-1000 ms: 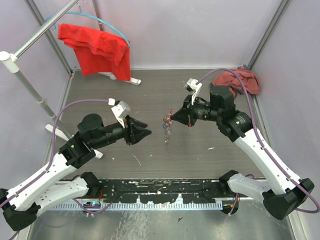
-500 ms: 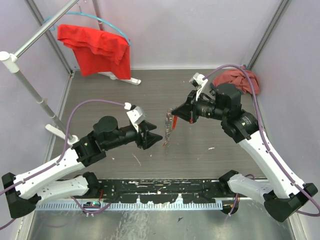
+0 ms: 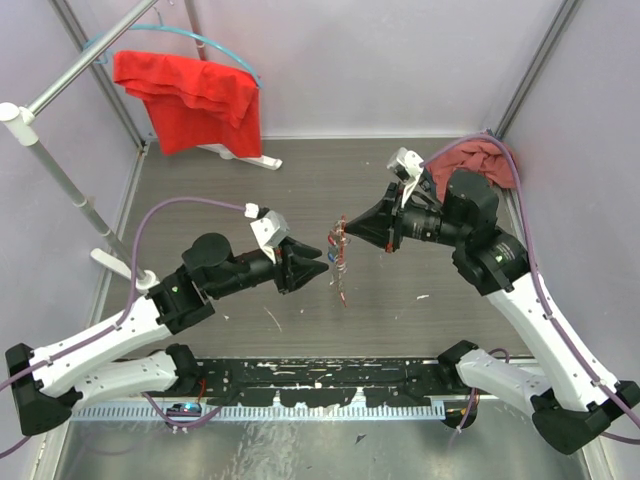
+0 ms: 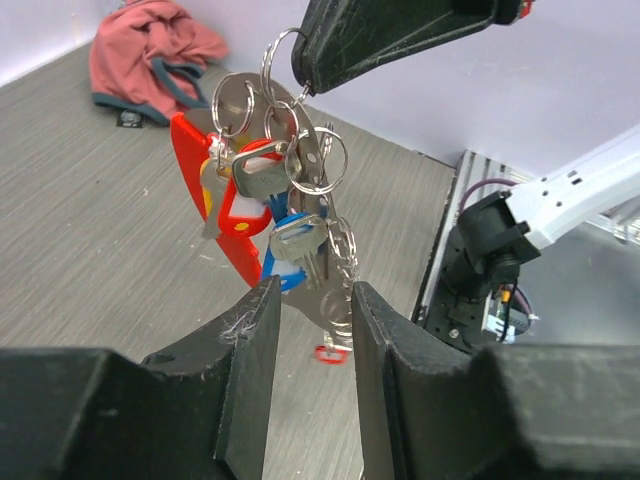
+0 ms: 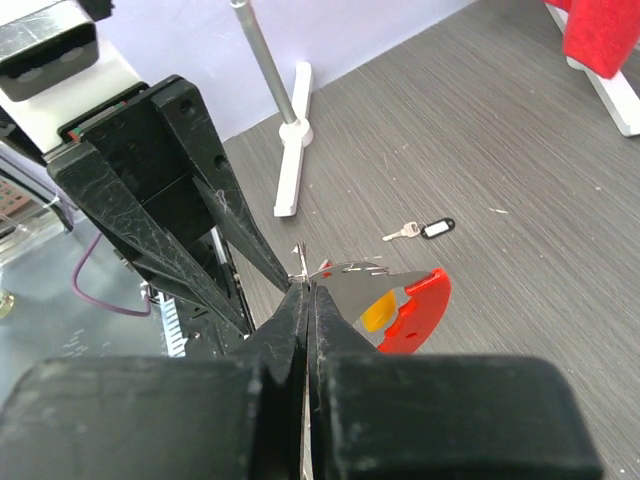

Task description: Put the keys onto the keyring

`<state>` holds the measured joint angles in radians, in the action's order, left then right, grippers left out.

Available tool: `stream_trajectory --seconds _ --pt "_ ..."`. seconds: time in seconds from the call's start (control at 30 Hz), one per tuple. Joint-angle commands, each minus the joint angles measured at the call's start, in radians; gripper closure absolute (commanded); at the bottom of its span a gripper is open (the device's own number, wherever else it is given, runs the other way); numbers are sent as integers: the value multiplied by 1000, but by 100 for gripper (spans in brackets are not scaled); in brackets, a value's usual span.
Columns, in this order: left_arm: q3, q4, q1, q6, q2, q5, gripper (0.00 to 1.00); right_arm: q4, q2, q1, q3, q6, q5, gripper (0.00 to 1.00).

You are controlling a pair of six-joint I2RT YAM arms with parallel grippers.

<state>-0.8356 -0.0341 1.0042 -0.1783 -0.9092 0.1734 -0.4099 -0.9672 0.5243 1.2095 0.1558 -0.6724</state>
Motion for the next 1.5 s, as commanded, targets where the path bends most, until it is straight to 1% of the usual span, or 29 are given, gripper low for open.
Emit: stream_trajectory --seconds 0.0,0.17,0.4,0.57,0.73,0.8,0.9,1.0,1.13,1.3,1.37,1.47 --pt "42 -133 4 -55 34 68 59 116 39 3 5 -4 -69 99" --pt "56 -186 5 -88 56 108 57 141 63 4 -5 0 -93 99" --pt "51 -187 5 -72 59 108 52 163 85 3 -9 10 -122 99" --pt "40 -188 5 -81 56 129 53 161 85 3 4 27 -98 99" --pt "31 -179 5 -84 53 99 55 136 77 3 17 31 -62 99" --pt "13 -153 5 -65 52 86 54 115 73 3 21 17 -57 99" --pt "-32 -73 5 3 67 39 50 76 75 3 26 -20 -59 99" --pt "-97 5 4 78 81 40 49 31 76 3 35 -80 -73 99" --pt "-196 99 4 142 75 103 49 -6 85 4 42 -155 -130 99" --pt "-284 171 5 190 19 255 55 -15 96 3 42 -194 -213 99" --pt "-307 184 5 196 -6 300 56 -22 101 3 41 -203 -234 99" --pt "-325 184 4 202 -31 329 56 -30 108 3 39 -210 -252 99"
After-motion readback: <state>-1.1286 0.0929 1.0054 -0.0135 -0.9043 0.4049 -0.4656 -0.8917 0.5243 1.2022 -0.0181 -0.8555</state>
